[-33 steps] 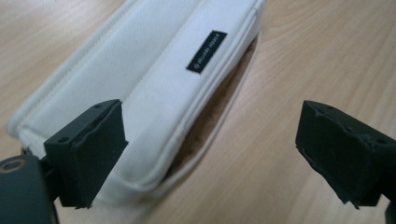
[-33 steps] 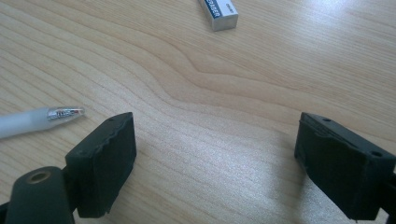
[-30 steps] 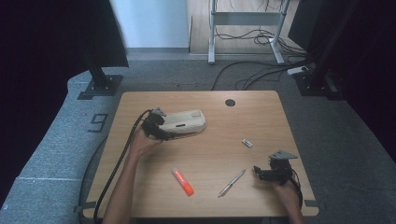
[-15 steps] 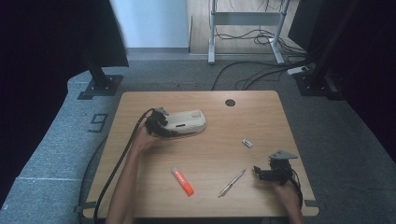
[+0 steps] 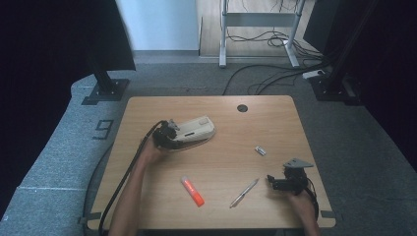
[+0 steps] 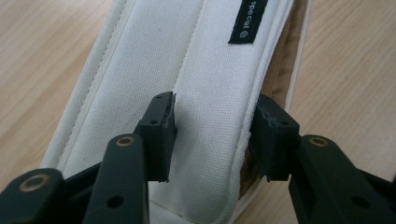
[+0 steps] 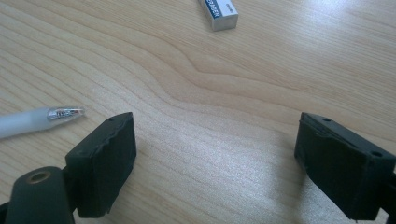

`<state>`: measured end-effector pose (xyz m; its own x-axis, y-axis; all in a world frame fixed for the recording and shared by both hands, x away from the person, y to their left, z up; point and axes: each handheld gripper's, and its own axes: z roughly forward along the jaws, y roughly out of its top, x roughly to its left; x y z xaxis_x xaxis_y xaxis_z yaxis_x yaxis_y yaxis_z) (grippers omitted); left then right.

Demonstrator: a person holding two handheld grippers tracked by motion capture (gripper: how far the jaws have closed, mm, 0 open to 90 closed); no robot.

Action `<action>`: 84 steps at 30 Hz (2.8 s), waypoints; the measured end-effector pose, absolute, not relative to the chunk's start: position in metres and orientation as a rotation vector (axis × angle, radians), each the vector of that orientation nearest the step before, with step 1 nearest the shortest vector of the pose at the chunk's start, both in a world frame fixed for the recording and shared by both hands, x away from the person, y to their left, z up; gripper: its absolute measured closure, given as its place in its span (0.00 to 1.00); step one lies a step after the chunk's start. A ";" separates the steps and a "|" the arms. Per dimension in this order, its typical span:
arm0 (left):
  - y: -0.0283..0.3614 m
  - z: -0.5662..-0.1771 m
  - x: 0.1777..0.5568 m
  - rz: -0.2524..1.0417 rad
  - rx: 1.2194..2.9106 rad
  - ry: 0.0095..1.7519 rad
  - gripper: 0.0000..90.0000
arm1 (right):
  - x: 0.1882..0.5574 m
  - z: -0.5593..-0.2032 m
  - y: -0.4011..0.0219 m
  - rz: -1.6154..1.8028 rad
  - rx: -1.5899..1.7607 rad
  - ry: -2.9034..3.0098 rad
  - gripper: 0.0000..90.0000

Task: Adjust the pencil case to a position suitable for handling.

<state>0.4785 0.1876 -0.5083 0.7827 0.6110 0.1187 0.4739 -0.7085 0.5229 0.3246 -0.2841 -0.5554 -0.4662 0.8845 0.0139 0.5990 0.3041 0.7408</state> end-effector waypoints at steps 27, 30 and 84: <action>0.215 -0.510 0.419 0.232 2.358 0.918 0.62 | 0.325 -0.555 -0.284 0.977 1.323 2.180 0.14; 0.219 -0.511 0.409 0.225 2.335 0.929 0.62 | 0.325 -0.555 -0.284 0.977 1.323 2.180 0.14; 0.264 -0.488 0.368 0.083 2.008 1.030 0.83 | 0.325 -0.555 -0.284 0.976 1.324 2.180 0.14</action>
